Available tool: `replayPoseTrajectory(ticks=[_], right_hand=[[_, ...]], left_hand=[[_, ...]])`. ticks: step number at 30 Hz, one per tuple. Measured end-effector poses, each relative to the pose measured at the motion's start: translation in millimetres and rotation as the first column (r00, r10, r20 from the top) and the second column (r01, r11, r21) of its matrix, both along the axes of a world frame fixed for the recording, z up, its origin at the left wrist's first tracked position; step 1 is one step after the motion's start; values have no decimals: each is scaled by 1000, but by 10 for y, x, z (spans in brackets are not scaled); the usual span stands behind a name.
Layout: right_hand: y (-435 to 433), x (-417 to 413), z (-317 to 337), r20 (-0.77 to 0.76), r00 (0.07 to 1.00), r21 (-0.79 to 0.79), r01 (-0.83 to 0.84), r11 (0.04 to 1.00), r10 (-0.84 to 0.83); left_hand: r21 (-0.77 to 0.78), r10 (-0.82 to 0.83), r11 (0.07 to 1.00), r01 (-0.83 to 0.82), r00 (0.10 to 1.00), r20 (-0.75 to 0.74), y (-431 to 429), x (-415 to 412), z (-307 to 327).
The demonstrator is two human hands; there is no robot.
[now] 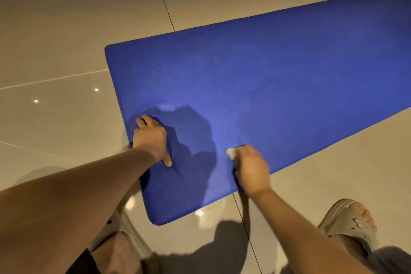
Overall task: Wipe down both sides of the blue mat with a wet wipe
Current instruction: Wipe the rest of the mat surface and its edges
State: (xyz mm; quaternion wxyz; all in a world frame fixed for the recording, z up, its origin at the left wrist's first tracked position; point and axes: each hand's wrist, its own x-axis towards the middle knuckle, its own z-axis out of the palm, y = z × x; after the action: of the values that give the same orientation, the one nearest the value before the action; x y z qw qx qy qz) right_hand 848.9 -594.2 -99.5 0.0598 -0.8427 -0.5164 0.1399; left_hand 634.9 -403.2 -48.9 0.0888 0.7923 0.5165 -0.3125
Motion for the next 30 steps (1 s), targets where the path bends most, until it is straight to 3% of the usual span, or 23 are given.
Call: replayPoseTrajectory(ticks=[3, 7, 11, 14, 18, 20, 23, 26, 30], right_hand=[[-125, 525, -3, 36, 968, 26, 246, 969, -247], [-28, 208, -23, -46, 924, 79, 382, 921, -380], [123, -569, 9, -150, 939, 108, 328, 939, -310], [142, -952, 108, -191, 973, 110, 150, 982, -127], [27, -617, 105, -91, 993, 56, -73, 996, 78], [-20, -214, 113, -16, 999, 32, -40, 999, 40], [-63, 279, 97, 61, 982, 38, 178, 983, -180], [6, 211, 78, 44, 952, 53, 300, 952, -302], [83, -525, 75, -101, 973, 117, 217, 969, -206]], left_hand=[[-1, 6, 1000, -6, 1000, 11, 1, -20, -3], [1, -1, 1000, 1, 1000, 5, -2, 8, -1], [-2, 6, 1000, -6, 1000, -20, -1, 36, 4], [-3, 2, 1000, -3, 1000, -19, -3, 35, 3], [-5, 6, 1000, -6, 1000, -6, 2, 16, -5], [-2, 6, 1000, -6, 1000, 1, 2, 5, -10], [-4, 4, 1000, -4, 1000, 4, 7, -6, -10], [-8, 1, 1000, -2, 1000, -7, 10, 21, -7], [-12, 0, 1000, 0, 1000, -28, 11, 46, -6]])
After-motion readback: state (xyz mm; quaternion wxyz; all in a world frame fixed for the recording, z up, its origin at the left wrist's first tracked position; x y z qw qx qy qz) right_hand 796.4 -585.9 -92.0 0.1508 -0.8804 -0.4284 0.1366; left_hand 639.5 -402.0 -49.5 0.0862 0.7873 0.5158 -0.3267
